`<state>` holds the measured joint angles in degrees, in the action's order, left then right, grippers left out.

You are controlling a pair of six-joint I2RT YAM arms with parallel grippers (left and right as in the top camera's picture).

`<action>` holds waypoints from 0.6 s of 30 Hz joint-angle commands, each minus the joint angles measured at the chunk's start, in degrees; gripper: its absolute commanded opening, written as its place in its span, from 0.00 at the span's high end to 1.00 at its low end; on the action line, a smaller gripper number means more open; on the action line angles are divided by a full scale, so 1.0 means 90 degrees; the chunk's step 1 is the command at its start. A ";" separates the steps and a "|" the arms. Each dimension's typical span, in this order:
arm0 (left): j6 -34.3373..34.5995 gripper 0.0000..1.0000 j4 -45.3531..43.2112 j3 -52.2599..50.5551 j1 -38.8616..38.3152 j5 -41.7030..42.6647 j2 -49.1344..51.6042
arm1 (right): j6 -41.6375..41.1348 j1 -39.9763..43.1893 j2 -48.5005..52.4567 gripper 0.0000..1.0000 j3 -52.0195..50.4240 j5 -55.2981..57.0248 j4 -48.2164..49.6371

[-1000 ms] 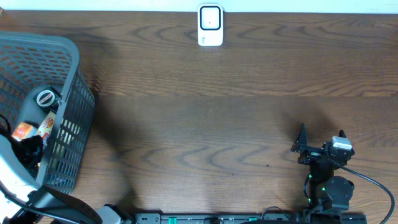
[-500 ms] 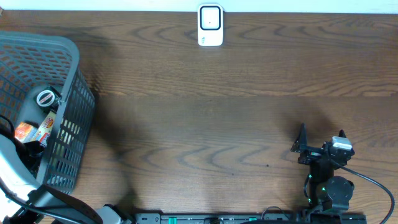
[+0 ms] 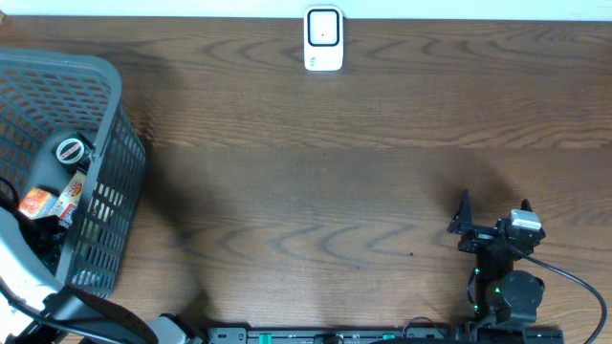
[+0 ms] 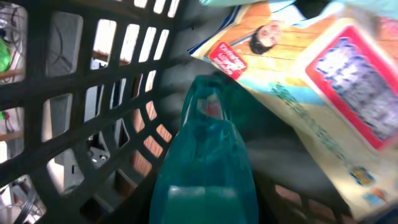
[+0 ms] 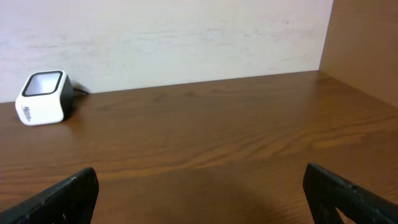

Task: Scan the item barcode
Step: 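Lift the teal bottle and carry it to the white scanner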

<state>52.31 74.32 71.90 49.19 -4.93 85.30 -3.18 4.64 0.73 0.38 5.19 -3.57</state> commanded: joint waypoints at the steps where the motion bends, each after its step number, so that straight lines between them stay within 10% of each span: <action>1: -0.0138 0.75 0.0272 0.0809 0.0027 -0.0063 -0.0185 | 0.0075 0.0019 -0.0022 0.01 -0.0007 0.0053 -0.0012; 18: -0.0743 0.75 0.1394 0.4150 0.0019 0.2118 -0.0374 | 0.0075 0.0019 -0.0022 0.01 -0.0007 0.0051 -0.0015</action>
<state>48.25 86.76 104.81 49.19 5.37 84.03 -3.18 4.64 0.73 0.38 5.19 -3.57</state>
